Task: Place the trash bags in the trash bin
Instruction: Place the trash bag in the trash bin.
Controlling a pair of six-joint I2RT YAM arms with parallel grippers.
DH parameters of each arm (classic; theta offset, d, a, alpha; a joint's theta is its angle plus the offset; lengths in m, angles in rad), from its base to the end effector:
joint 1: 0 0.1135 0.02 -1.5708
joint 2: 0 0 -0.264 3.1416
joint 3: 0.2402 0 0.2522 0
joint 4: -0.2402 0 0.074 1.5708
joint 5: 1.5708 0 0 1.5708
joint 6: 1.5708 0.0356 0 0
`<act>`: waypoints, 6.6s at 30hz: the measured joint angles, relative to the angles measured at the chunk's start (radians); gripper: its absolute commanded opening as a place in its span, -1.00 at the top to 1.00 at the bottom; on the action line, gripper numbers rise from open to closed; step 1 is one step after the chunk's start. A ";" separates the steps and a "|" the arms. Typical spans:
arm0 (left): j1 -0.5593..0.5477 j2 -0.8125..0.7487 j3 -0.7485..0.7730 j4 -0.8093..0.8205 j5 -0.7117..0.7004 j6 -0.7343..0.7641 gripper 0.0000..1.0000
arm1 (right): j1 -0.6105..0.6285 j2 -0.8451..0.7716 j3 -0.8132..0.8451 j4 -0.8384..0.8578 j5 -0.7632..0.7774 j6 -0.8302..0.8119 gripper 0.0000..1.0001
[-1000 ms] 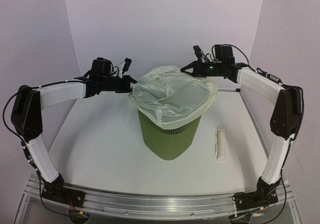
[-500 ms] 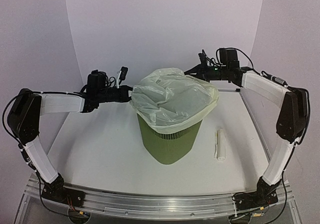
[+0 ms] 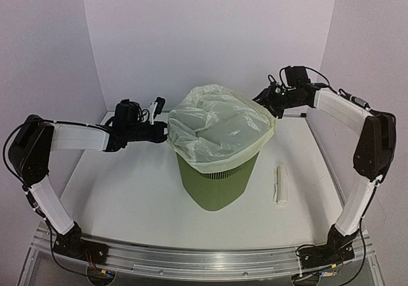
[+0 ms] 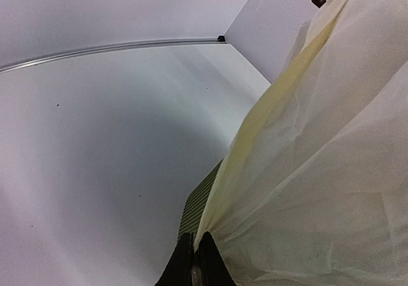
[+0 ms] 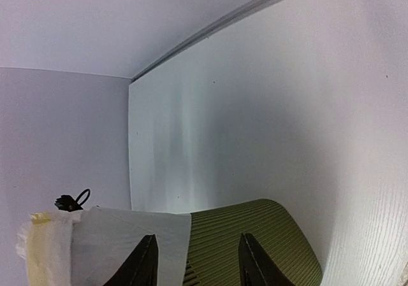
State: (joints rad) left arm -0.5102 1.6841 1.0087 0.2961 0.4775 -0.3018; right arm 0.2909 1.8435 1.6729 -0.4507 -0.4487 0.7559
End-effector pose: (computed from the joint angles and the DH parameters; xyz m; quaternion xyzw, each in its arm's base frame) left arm 0.3207 -0.1982 0.2304 0.2156 0.7861 -0.3952 0.4236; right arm 0.4065 0.1378 0.3235 0.1008 0.8672 0.3941 0.2871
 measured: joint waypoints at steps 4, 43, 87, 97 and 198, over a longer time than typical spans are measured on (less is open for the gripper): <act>-0.009 -0.005 0.043 -0.041 -0.006 0.033 0.87 | -0.004 -0.036 0.035 -0.001 0.040 -0.024 -0.07; -0.034 0.024 0.165 -0.148 -0.028 0.109 0.87 | 0.125 -0.174 0.022 -0.074 0.119 -0.679 1.00; -0.045 0.028 0.134 -0.146 -0.245 0.121 -0.40 | 0.118 -0.492 -0.646 0.373 0.517 -0.683 -0.08; -0.039 -0.196 0.123 -0.253 -0.359 0.118 -0.98 | 0.113 -0.796 -0.655 0.186 0.494 -0.483 -0.82; -0.146 -0.477 -0.441 0.167 0.143 -0.650 -0.07 | 0.199 -0.881 -0.877 0.173 0.119 -0.060 -0.42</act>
State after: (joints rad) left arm -0.6558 1.2066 0.5677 0.4631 0.6202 -0.9521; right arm 0.4896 0.9627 0.7963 -0.2779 -0.3293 0.6964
